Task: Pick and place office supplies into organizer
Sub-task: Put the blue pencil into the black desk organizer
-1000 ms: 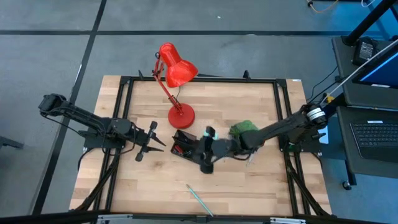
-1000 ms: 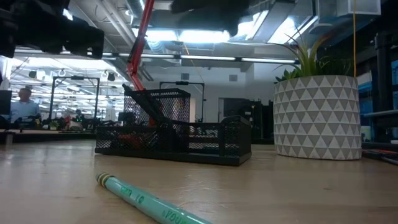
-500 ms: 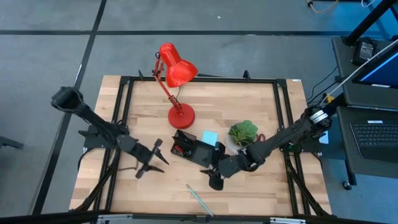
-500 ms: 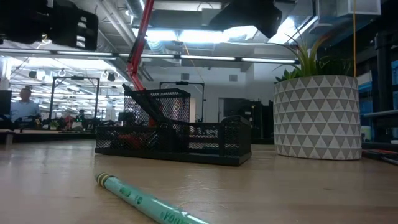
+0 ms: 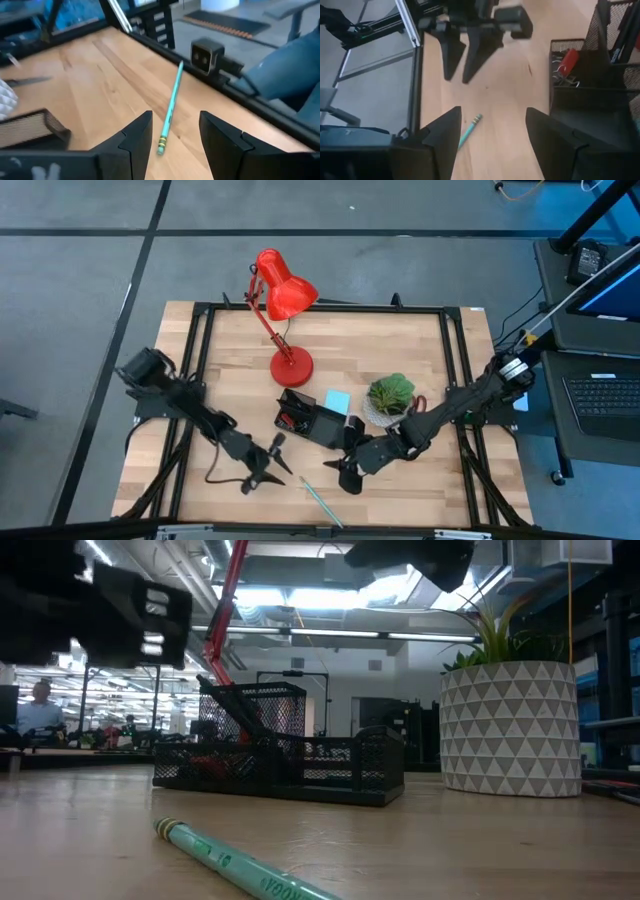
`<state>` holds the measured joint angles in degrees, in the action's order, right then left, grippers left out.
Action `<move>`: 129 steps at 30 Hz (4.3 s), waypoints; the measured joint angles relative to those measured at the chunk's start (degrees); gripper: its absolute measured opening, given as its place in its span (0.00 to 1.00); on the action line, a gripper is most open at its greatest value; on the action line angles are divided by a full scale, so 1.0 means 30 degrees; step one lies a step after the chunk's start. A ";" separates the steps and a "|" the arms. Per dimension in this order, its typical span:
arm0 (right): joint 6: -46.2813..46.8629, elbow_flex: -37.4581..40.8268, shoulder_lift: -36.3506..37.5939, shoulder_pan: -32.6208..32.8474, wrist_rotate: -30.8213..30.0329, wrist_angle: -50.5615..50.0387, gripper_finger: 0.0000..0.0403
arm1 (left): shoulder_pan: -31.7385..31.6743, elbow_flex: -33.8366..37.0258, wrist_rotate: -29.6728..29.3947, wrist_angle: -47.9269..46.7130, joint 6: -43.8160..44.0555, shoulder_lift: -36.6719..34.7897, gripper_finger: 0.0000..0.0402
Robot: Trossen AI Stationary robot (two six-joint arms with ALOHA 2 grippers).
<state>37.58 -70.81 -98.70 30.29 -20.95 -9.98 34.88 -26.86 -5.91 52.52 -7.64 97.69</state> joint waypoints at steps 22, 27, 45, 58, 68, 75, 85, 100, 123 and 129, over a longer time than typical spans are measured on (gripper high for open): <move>0.1407 0.0014 0.0000 0.1215 0.0007 0.0998 0.55 | -0.1801 -0.3516 0.1607 -0.1137 0.1126 0.5282 0.39; 0.1390 0.0012 0.0000 0.1230 0.0007 0.0991 0.55 | -0.1918 -0.3516 0.2331 -0.1956 0.1709 0.5282 0.39; 0.1275 0.0015 0.0000 0.1223 0.0007 0.0976 0.55 | -0.2057 -0.3567 0.2305 -0.2055 0.2815 0.5792 0.33; 0.1261 0.0015 0.0000 0.1223 0.0007 0.0969 0.55 | -0.2020 -0.3553 0.2331 -0.2007 0.2295 0.5836 0.12; 0.1254 0.0015 0.0000 0.1223 0.0007 0.0962 0.55 | -0.2020 -0.3522 0.2317 -0.1862 0.2288 0.5850 0.03; 0.1276 0.0013 0.0000 0.1223 0.0015 0.0962 0.55 | -0.1973 -0.3444 0.2310 -0.2645 0.2273 0.4925 0.02; 0.0864 0.0015 0.0000 0.1245 0.0044 0.0954 0.55 | -0.1875 -0.3444 0.1589 -0.8585 0.1504 -0.0787 0.02; 0.0855 0.0015 0.0594 0.1252 0.0871 0.0734 0.55 | -0.1752 -0.3539 -0.7017 -2.2599 -0.0060 -1.3250 0.02; 0.2886 0.0015 0.3395 0.2221 -0.5144 -0.5273 0.55 | -0.5730 -1.0467 -0.6325 -3.6131 -0.3492 -1.2260 0.02; 0.2874 0.0015 0.3395 0.2221 -0.5144 -0.5268 0.55 | -0.6370 -1.0467 -0.6483 -3.6584 -0.4479 -1.0823 0.02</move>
<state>46.20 -70.76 -88.51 36.95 -36.38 -25.78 15.77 -58.26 -25.36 -57.23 -21.08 65.22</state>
